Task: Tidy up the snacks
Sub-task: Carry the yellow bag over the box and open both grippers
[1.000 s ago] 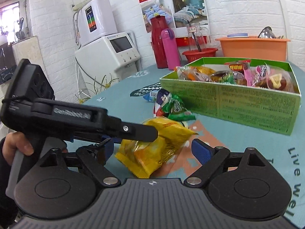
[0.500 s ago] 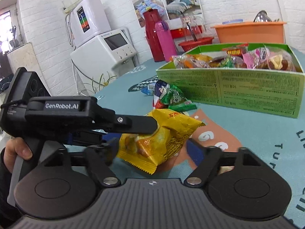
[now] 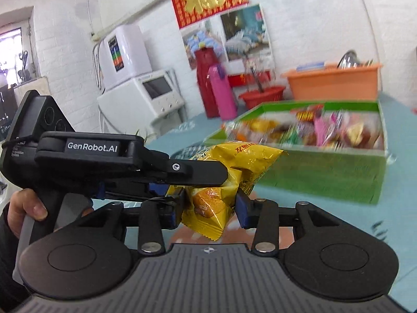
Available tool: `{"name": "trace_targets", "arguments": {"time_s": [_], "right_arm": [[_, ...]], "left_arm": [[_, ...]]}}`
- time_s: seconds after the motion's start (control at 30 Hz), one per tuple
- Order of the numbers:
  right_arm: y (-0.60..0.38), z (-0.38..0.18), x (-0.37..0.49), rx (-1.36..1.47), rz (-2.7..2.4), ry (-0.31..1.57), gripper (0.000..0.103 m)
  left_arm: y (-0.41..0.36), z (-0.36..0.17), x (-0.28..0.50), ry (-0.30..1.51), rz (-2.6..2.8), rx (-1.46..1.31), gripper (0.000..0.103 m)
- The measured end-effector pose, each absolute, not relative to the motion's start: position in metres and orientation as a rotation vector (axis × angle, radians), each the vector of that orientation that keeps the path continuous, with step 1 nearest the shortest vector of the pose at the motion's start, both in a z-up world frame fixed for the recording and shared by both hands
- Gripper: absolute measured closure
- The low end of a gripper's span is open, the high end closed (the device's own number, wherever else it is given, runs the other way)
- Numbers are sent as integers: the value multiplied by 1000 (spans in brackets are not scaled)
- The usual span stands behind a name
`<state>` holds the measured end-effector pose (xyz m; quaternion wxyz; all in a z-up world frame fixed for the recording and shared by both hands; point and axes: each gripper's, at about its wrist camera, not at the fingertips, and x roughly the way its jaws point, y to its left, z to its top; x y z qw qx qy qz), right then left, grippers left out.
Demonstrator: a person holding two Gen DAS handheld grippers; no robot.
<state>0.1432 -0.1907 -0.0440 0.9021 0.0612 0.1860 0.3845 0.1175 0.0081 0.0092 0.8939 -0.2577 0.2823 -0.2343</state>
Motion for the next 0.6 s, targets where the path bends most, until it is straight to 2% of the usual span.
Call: {"name": "trace_targets", "arguments": {"time_s": [0.3, 0.6], "right_arm": [[-222, -11, 184, 140, 695, 236, 33], [-247, -3, 234, 164, 628, 171, 33]], "left_arm": [[-30, 46, 181, 515, -578, -478, 53], [-55, 52, 247, 506, -613, -460, 53]]}}
